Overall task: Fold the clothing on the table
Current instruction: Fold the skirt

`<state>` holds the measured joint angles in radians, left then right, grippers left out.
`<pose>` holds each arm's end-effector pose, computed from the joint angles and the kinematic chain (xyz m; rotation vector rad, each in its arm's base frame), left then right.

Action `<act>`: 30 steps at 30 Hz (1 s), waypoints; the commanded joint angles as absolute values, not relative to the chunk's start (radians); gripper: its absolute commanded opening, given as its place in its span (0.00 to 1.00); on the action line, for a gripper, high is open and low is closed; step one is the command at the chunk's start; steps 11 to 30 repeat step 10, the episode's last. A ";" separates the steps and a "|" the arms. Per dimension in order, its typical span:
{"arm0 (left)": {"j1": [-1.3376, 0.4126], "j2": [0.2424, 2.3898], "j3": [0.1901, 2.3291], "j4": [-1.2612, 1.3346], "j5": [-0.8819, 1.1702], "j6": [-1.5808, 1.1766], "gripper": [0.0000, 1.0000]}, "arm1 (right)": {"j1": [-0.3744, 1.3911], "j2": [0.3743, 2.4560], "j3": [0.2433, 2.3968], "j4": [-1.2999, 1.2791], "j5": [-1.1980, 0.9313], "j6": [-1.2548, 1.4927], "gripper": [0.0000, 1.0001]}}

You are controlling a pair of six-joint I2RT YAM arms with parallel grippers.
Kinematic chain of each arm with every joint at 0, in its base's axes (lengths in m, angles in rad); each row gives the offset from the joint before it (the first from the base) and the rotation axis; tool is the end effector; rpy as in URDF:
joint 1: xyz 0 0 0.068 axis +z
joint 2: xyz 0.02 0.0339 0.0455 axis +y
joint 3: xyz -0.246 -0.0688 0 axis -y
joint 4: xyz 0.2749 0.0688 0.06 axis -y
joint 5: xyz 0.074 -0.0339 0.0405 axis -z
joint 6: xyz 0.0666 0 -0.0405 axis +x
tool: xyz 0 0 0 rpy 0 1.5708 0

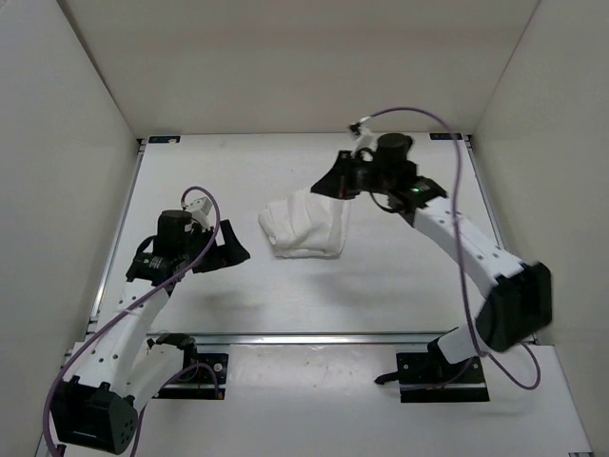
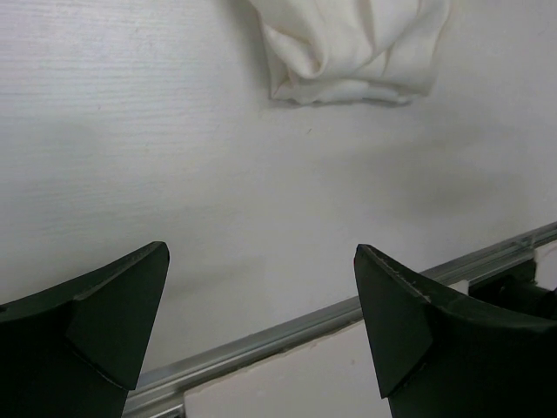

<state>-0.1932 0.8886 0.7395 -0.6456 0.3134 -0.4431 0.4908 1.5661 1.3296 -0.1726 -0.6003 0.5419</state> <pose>0.2334 -0.0666 0.2249 -0.1462 2.4158 -0.6713 0.3513 0.2304 0.3021 -0.3702 2.0951 1.2368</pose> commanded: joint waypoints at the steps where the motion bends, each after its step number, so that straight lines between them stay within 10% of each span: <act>1: -0.209 0.874 0.791 -0.761 0.256 -0.353 0.99 | 0.411 1.433 1.180 -0.225 -0.528 0.463 0.05; 30: -0.227 0.877 0.834 -0.879 0.175 -0.267 0.98 | 0.373 1.405 1.123 -0.279 -0.515 0.387 0.05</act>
